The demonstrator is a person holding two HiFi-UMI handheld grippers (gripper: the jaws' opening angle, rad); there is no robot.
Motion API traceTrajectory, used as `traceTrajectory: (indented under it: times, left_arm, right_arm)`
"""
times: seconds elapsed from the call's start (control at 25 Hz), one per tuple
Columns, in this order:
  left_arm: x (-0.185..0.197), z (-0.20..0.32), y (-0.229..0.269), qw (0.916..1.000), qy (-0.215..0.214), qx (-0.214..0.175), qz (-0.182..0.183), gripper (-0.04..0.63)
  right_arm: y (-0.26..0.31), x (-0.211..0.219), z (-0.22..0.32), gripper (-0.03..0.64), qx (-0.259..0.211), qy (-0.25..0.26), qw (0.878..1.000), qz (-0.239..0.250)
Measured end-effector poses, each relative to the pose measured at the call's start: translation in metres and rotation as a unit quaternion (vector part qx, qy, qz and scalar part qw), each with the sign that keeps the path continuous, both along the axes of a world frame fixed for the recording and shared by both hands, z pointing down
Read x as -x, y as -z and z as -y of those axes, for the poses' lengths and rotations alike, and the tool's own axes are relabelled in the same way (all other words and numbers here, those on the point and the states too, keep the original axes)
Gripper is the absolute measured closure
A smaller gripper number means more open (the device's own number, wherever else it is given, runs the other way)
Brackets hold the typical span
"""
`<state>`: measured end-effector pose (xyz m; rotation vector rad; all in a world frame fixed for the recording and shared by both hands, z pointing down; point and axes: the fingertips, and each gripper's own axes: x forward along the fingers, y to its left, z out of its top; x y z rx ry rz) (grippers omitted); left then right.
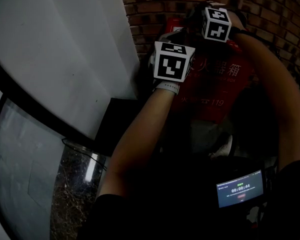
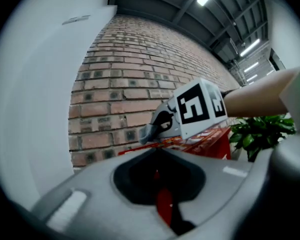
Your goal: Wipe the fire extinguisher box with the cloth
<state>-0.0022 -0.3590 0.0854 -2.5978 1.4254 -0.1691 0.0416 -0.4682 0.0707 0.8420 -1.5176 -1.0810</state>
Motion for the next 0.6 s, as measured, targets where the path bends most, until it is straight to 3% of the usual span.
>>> traceTrajectory:
  times: [0.4, 0.6]
  left_arm:
    - [0.000, 0.012, -0.005, 0.9995, 0.001, -0.010, 0.031, 0.592]
    - [0.001, 0.014, -0.007, 0.9994, -0.005, -0.006, 0.035, 0.592]
  right_arm:
    - [-0.024, 0.008, 0.038, 0.549, 0.003, -0.017, 0.999, -0.030]
    - [-0.032, 0.009, 0.036, 0.552, 0.027, -0.019, 0.998, -0.049]
